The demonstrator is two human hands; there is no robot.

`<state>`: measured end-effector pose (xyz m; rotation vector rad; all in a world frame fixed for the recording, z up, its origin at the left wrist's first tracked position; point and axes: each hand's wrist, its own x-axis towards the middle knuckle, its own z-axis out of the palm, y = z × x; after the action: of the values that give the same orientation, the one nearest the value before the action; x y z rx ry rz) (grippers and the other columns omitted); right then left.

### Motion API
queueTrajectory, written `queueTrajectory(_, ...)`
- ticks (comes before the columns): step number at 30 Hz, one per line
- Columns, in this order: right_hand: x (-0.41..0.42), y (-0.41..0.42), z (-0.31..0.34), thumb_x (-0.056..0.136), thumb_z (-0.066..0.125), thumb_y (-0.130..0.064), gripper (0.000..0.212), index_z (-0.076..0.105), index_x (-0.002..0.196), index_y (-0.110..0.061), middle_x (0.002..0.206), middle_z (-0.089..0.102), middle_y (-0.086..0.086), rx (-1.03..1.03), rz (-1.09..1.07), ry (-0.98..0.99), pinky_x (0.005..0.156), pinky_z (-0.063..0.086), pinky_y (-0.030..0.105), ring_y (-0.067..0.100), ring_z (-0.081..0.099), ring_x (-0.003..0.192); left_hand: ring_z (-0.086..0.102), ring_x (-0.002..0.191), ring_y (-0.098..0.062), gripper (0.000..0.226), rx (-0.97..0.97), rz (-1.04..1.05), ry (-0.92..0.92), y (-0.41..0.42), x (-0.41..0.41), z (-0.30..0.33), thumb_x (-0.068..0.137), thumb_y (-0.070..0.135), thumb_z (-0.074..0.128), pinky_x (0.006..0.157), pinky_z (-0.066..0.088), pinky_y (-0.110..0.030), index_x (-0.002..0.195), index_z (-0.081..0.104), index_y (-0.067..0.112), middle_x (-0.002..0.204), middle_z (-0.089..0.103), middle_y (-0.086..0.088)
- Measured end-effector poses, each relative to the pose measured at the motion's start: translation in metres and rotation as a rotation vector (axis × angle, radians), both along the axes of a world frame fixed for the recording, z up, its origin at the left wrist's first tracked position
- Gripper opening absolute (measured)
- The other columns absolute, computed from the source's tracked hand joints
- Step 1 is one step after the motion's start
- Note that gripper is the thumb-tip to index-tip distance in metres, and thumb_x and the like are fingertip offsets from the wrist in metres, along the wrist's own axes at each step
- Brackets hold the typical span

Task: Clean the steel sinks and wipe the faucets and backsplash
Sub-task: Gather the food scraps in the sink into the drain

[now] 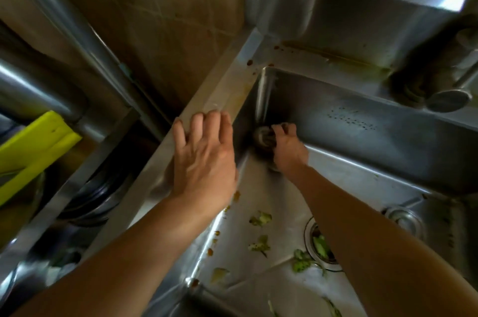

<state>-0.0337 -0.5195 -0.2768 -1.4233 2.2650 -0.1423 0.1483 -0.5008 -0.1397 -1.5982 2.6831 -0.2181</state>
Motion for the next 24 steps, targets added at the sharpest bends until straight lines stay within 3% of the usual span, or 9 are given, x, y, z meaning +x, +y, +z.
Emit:
queueTrajectory(3,0.008,-0.016,-0.031,0.086,0.062,-0.011,0.066,0.034,0.144,-0.024,0.153,0.017,0.009,-0.02,0.056,0.016,0.097,0.042,0.043,0.037,0.048,0.121,0.032,0.118,-0.03,0.086,-0.063,-0.023,0.0,-0.003,0.005,-0.007,0.069,0.041,0.069,0.104,0.025,-0.055,0.141,0.037,0.009,0.128,0.043,-0.009)
queueTrajectory(7,0.024,0.001,-0.054,0.091,0.055,-0.016,0.051,0.042,0.14,-0.026,0.155,0.02,0.004,-0.055,0.131,-0.068,0.111,0.034,0.038,0.03,0.038,0.133,0.033,0.126,-0.031,0.088,-0.046,-0.01,-0.034,-0.003,0.005,-0.009,0.072,0.045,0.066,0.108,0.021,-0.055,0.144,0.03,0.011,0.134,0.039,-0.009)
queueTrajectory(10,0.038,0.029,-0.041,0.09,0.058,-0.022,0.046,0.049,0.134,-0.027,0.148,0.031,0.0,-0.033,0.342,-0.12,0.101,0.04,0.033,0.027,0.045,0.126,0.033,0.126,-0.032,0.085,-0.049,0.008,-0.041,-0.002,0.005,-0.008,0.073,0.041,0.067,0.109,0.021,-0.056,0.144,0.03,0.011,0.134,0.039,-0.01)
queueTrajectory(14,0.033,0.074,-0.028,0.086,0.063,-0.024,0.047,0.051,0.131,-0.03,0.146,0.034,-0.005,0.058,0.517,-0.054,0.094,0.043,0.032,0.023,0.041,0.127,0.027,0.13,-0.033,0.088,-0.016,0.02,-0.057,0.001,0.003,-0.004,0.076,0.044,0.064,0.109,0.017,-0.058,0.146,0.023,0.01,0.139,0.032,-0.011)
queueTrajectory(20,-0.008,0.163,-0.035,0.075,0.068,-0.004,0.043,0.064,0.114,-0.021,0.131,0.052,0.0,0.097,0.402,-0.047,0.087,0.05,0.035,0.03,0.054,0.112,0.018,0.136,-0.034,0.093,0.061,0.047,-0.074,0.006,0.0,0.001,0.079,0.044,0.064,0.112,0.011,-0.056,0.148,0.014,0.008,0.15,0.018,-0.014)
queueTrajectory(24,-0.015,0.179,-0.017,0.077,0.064,-0.006,0.031,0.06,0.103,-0.023,0.118,0.053,-0.006,0.096,0.301,0.027,0.078,0.049,0.033,0.023,0.054,0.102,0.025,0.132,-0.034,0.088,0.078,0.027,-0.053,0.025,0.007,0.009,0.077,0.041,0.065,0.11,0.02,-0.051,0.146,0.023,0.008,0.148,0.023,-0.015)
